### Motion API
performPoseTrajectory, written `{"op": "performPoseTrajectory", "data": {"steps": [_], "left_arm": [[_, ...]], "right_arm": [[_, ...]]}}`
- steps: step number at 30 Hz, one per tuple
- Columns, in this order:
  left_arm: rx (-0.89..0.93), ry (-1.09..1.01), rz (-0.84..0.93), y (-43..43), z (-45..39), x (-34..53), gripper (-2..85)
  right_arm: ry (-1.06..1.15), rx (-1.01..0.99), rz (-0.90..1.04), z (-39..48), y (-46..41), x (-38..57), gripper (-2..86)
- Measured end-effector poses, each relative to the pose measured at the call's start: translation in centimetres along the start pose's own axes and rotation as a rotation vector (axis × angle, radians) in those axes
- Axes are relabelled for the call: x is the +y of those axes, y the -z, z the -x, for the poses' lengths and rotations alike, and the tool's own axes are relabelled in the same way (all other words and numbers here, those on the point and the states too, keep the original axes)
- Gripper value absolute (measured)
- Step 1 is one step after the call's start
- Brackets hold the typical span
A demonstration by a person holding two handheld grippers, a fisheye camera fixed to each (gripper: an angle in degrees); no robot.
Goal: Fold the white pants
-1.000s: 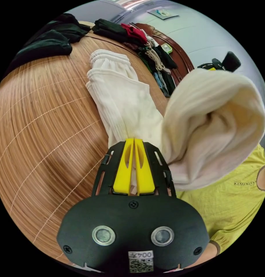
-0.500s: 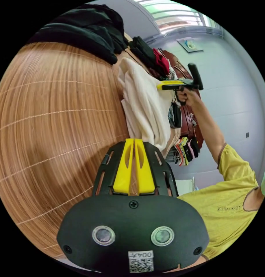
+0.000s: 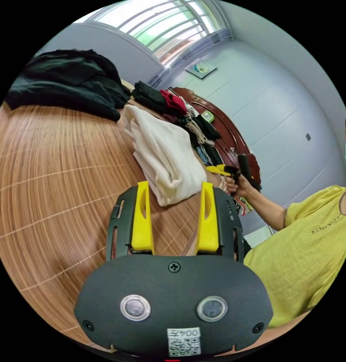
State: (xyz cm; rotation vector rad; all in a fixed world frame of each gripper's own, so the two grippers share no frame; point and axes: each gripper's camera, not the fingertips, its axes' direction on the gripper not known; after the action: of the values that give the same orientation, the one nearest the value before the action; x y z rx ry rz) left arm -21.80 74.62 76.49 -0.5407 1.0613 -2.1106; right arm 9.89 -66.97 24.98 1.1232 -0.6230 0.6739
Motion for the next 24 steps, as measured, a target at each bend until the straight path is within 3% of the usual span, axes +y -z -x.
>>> {"op": "performPoseTrajectory", "data": {"steps": [4, 9, 12, 18, 24], "left_arm": [[-0.032, -0.033, 0.085, -3.8, -0.5, 0.0, 17.5], [-0.017, 0.039, 0.137, -7.1, -0.5, 0.6, 12.5], [0.004, 0.108, 0.102, -6.8, -0.7, 1.6, 10.8], [-0.087, 0.084, 0.111, -1.8, -3.2, 6.2, 9.9], [-0.109, 0.159, 0.158, -1.3, -4.6, 14.9, 10.2]], "right_arm": [[-0.088, 0.006, -0.045, -0.8, -1.4, 6.4, 18.6], [-0.177, 0.031, -0.092, -2.0, -2.9, 7.3, 14.7], [-0.18, 0.125, -0.024, -0.4, -4.3, 6.9, 7.7], [-0.011, 0.156, 0.043, 5.8, -5.2, 9.4, 6.4], [-0.158, 0.059, 0.02, 3.5, -6.5, 18.2, 6.1]]}}
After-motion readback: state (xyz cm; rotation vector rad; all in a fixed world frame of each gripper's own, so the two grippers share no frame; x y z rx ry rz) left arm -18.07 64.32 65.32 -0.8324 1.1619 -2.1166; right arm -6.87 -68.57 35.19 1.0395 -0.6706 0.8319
